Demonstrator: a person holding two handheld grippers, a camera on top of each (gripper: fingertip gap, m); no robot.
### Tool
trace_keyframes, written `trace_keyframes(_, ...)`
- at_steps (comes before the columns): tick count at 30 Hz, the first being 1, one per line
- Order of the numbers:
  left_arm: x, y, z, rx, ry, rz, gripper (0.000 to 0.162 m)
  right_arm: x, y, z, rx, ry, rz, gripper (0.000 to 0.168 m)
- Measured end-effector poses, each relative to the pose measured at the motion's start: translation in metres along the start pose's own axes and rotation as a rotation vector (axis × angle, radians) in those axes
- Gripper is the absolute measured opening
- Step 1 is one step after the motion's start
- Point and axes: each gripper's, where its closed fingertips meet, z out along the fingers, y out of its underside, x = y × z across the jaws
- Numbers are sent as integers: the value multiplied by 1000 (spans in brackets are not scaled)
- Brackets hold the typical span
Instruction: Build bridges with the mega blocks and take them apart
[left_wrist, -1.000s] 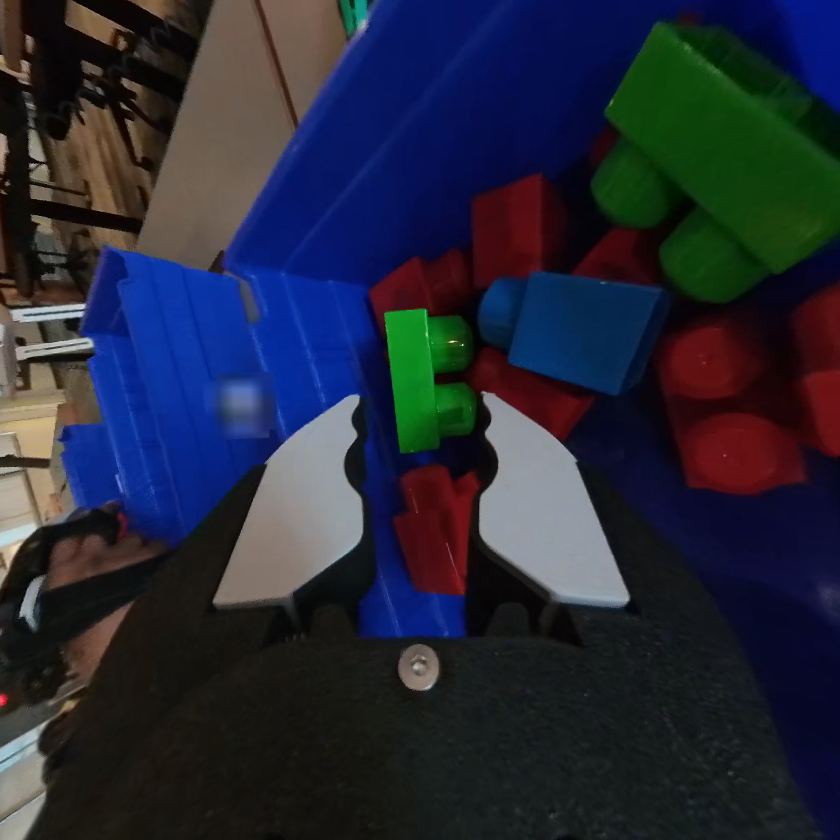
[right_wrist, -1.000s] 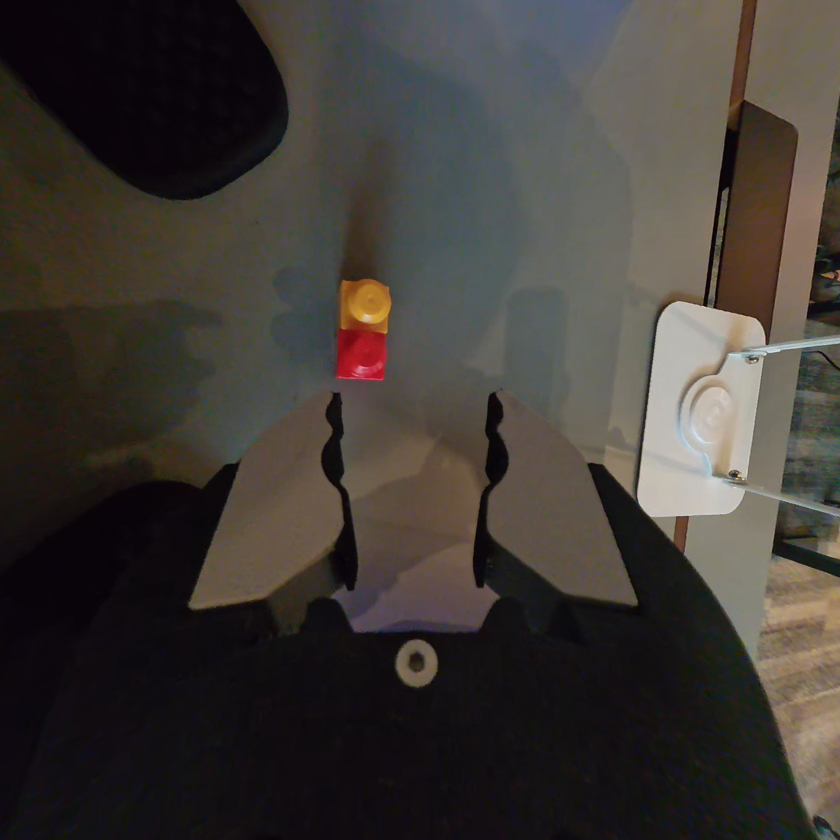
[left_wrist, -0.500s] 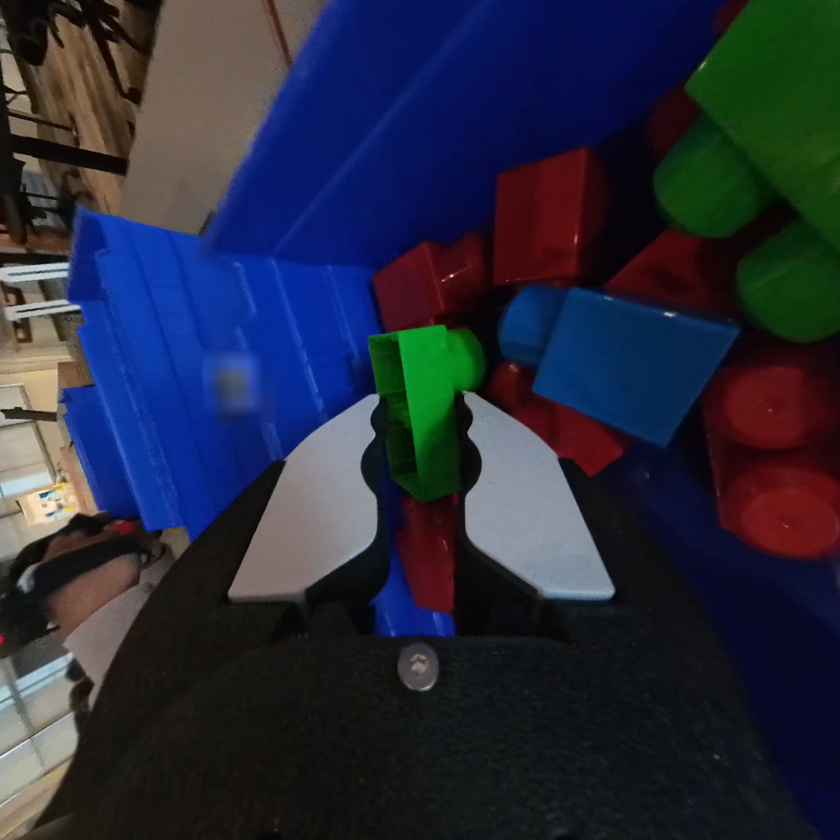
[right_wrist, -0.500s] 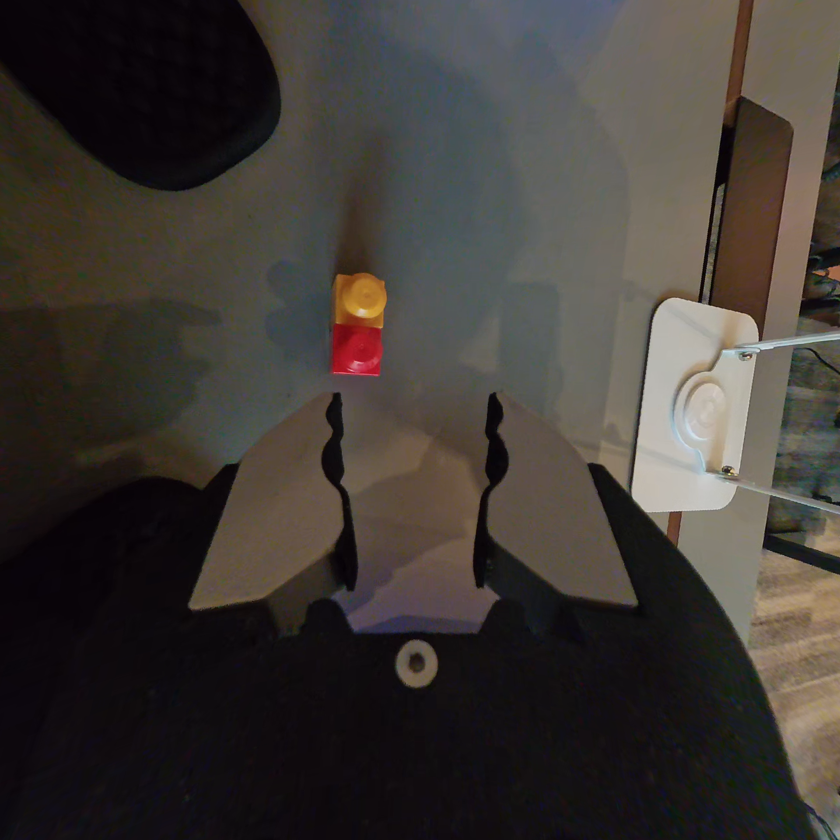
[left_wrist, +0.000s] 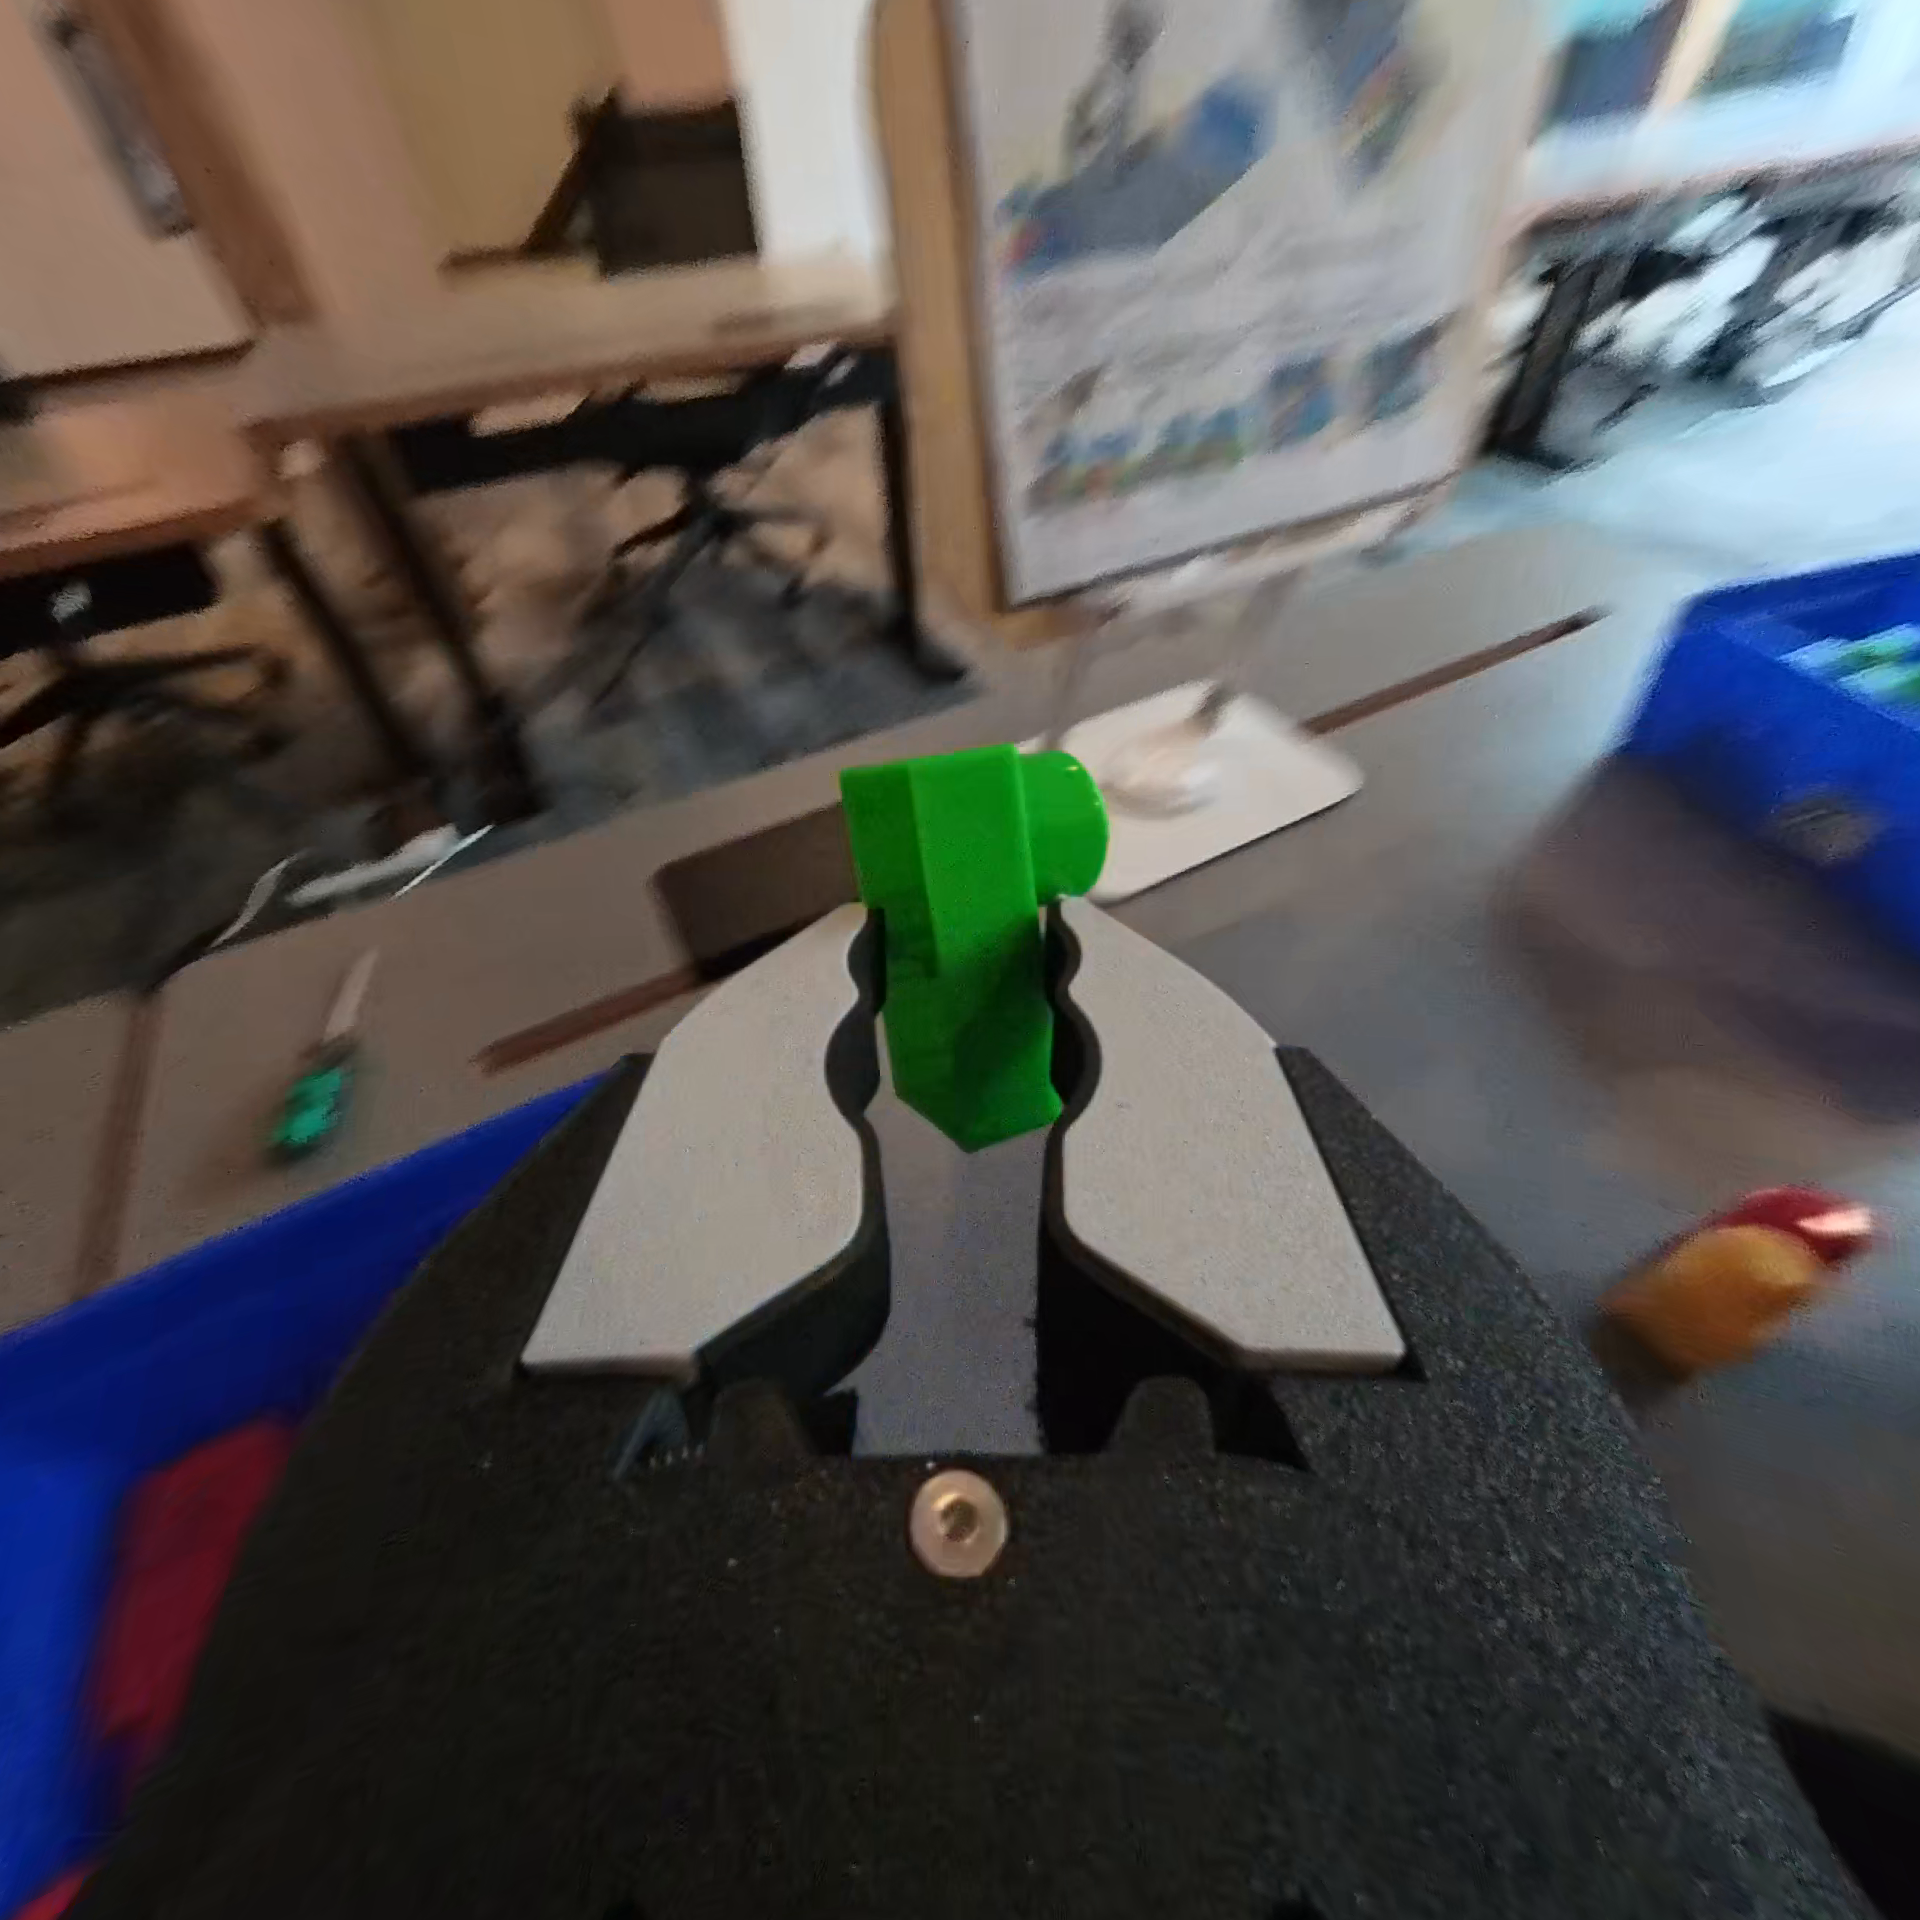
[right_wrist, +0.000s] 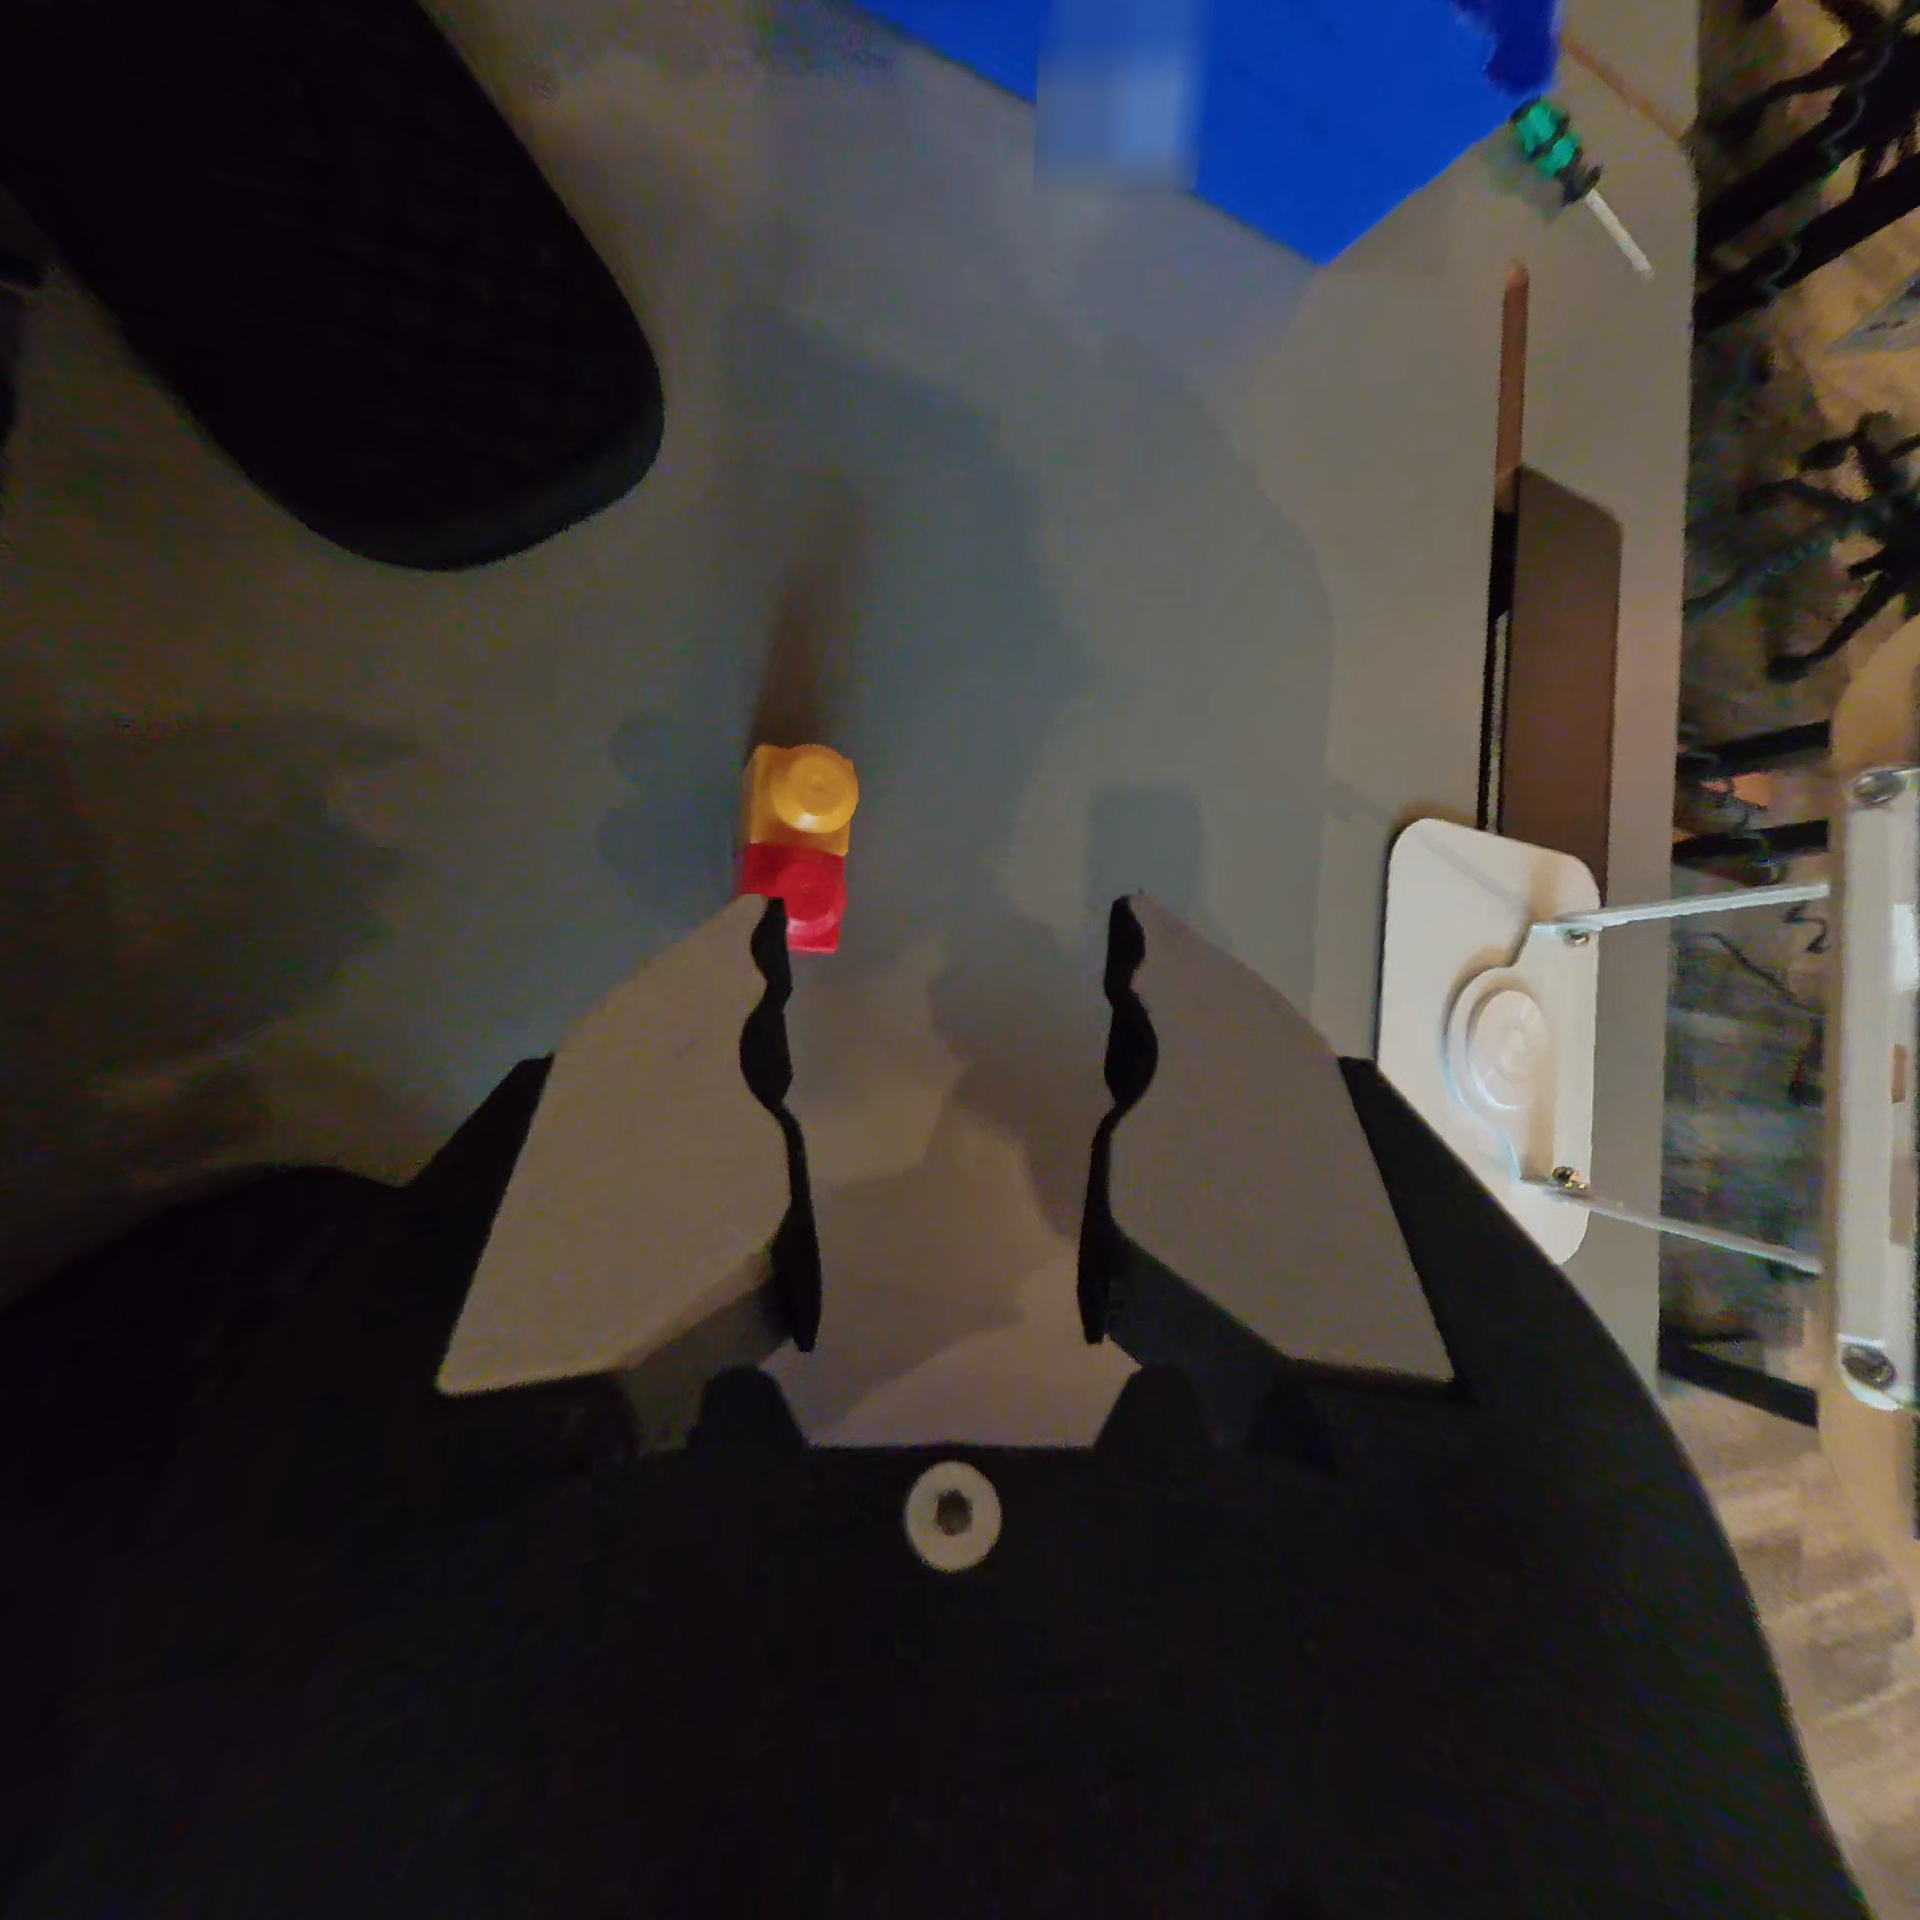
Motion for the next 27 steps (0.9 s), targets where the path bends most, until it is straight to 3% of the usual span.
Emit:
trace_keyframes(5, 98, -49, 3, 218, 349, -112, 29, 16, -15, -10, 108, 97, -16, 58)
trace_keyframes(9, 179, -62, -1, 218, 700, -176, 29, 36, -30, -27, 231, 229, -33, 58)
trace_keyframes(16, 265, -33, -6, 25, 1061, -151, 29, 41, -46, -66, 412, 372, -194, 53)
trace_keyframes(27, 310, 8, -21, -195, 1334, -79, 29, 0, -65, -50, 510, 254, -507, 51)
